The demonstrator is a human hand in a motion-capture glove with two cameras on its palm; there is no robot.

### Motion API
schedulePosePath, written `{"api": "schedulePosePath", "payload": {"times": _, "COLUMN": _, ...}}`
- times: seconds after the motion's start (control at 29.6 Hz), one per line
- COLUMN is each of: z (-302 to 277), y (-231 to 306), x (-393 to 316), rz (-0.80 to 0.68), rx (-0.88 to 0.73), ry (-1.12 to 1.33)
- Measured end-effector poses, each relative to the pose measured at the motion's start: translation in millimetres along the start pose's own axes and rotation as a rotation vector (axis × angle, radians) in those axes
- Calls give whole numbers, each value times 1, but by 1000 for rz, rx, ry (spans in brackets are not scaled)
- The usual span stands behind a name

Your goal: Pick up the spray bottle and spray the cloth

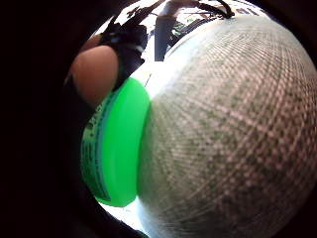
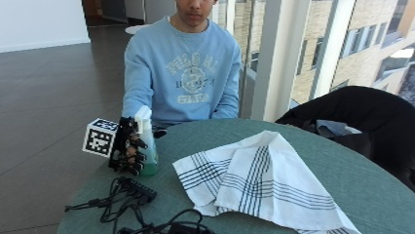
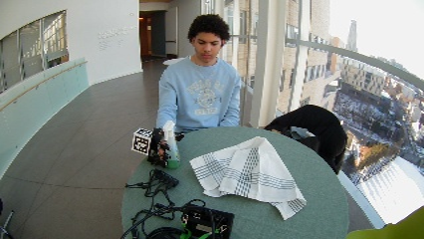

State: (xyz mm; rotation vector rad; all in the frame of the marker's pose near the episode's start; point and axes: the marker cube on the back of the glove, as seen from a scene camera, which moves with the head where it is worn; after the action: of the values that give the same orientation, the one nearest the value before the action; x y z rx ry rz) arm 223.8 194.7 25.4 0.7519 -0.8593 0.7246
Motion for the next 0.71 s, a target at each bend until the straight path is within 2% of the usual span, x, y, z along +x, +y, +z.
{"api": "schedulePosePath", "payload": {"times": 0.24, "z": 2, "y": -13, "x": -11, "rz": -42, "rx": 20, "ry": 31}}
{"api": "schedulePosePath", "payload": {"times": 0.71, "z": 41, "y": -55, "x": -100, "rz": -121, "rx": -418, "ry": 120}}
